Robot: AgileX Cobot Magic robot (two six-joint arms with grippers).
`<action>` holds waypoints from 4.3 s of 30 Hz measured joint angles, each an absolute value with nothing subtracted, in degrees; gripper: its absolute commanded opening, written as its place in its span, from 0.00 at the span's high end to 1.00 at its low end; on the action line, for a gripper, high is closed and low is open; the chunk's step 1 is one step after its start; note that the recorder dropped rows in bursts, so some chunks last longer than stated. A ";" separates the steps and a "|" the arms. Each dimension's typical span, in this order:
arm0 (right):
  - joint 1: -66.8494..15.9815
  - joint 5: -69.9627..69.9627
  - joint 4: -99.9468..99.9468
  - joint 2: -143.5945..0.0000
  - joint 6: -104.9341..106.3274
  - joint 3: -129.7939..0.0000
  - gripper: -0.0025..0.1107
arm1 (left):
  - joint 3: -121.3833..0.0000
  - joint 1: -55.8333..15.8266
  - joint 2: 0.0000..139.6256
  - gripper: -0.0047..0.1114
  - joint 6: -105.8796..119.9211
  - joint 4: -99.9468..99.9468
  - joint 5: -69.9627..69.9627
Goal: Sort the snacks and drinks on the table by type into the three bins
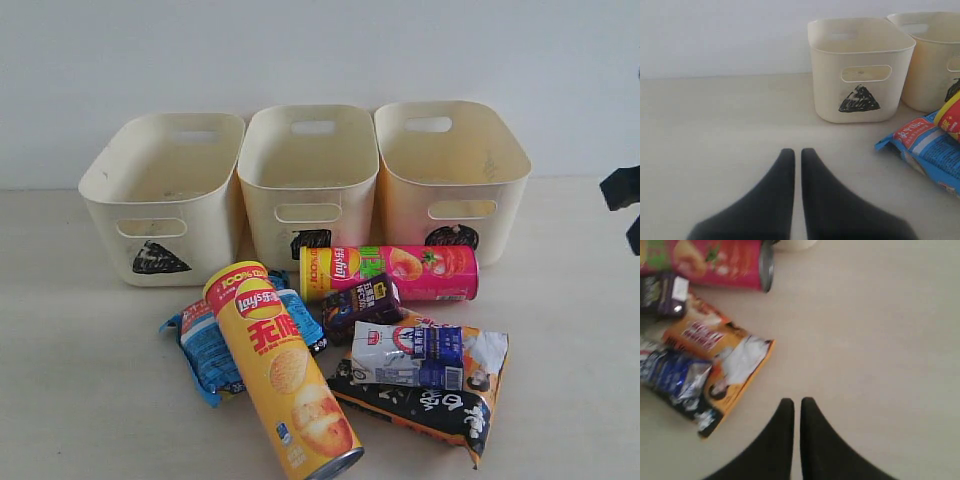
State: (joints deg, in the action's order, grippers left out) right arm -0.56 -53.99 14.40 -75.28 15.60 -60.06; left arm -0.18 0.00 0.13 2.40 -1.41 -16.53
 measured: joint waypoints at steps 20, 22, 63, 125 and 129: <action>-26.46 -60.48 15.44 -89.21 29.81 -70.91 0.38 | -0.18 0.00 0.13 0.92 2.40 -1.41 -16.53; -28.54 -60.24 12.08 -91.80 30.00 -72.06 0.36 | -0.18 0.00 0.13 0.92 2.40 -1.41 -16.53; -32.57 -55.67 3.89 -102.39 28.94 -80.58 0.98 | -0.18 0.00 0.13 0.92 2.40 -1.41 -16.53; -32.57 8.93 9.69 -111.77 20.93 -87.82 0.70 | -0.18 0.00 0.13 0.92 2.40 -1.41 -16.53; -32.57 -1.18 10.05 -108.25 20.93 -87.82 0.97 | -0.18 0.00 0.13 0.92 2.40 -1.41 -16.53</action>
State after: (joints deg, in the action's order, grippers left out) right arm -32.57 -1.18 10.05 -108.25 20.93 -87.82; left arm -0.18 0.00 0.13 2.40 -1.41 -16.53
